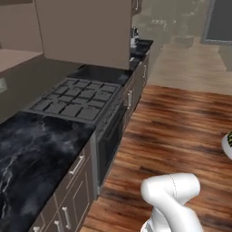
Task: Open the cabinet directly in front. Then move the beer and the mug to the dining counter with the candle on it.
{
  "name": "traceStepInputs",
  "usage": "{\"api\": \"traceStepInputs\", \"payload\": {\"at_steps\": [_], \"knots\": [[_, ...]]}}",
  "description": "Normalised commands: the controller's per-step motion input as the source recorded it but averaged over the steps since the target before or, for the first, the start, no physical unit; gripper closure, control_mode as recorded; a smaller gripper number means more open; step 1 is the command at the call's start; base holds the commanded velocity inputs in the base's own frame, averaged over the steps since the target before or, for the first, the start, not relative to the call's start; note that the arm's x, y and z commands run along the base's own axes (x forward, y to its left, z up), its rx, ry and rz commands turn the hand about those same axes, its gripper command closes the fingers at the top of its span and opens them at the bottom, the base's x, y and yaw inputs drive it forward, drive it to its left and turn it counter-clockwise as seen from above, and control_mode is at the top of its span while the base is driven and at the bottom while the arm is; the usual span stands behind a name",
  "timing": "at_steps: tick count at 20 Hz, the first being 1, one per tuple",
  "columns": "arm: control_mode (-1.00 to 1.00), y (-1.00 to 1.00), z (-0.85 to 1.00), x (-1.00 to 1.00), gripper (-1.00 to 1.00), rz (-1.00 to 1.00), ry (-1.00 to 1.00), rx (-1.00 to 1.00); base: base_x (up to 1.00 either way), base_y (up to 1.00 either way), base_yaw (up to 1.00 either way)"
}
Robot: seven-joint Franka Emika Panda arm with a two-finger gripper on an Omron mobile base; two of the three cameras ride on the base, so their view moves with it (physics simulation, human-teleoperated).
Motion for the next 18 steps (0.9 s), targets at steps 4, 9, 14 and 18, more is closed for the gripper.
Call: {"api": "traceStepInputs", "payload": {"at_steps": [4, 9, 14, 18], "knots": [[1.0, 0.0, 0.0, 0.0, 1.0, 0.0, 0.0, 0.0, 0.0, 0.0, -0.46], [1.0, 0.0, 0.0, 0.0, 1.0, 0.0, 0.0, 0.0, 0.0, 0.0, -0.46], [1.0, 0.0, 0.0, 0.0, 1.0, 0.0, 0.0, 0.0, 0.0, 0.0, -0.46], [1.0, 0.0, 0.0, 0.0, 1.0, 0.0, 0.0, 0.0, 0.0, 0.0, -0.46]]}}
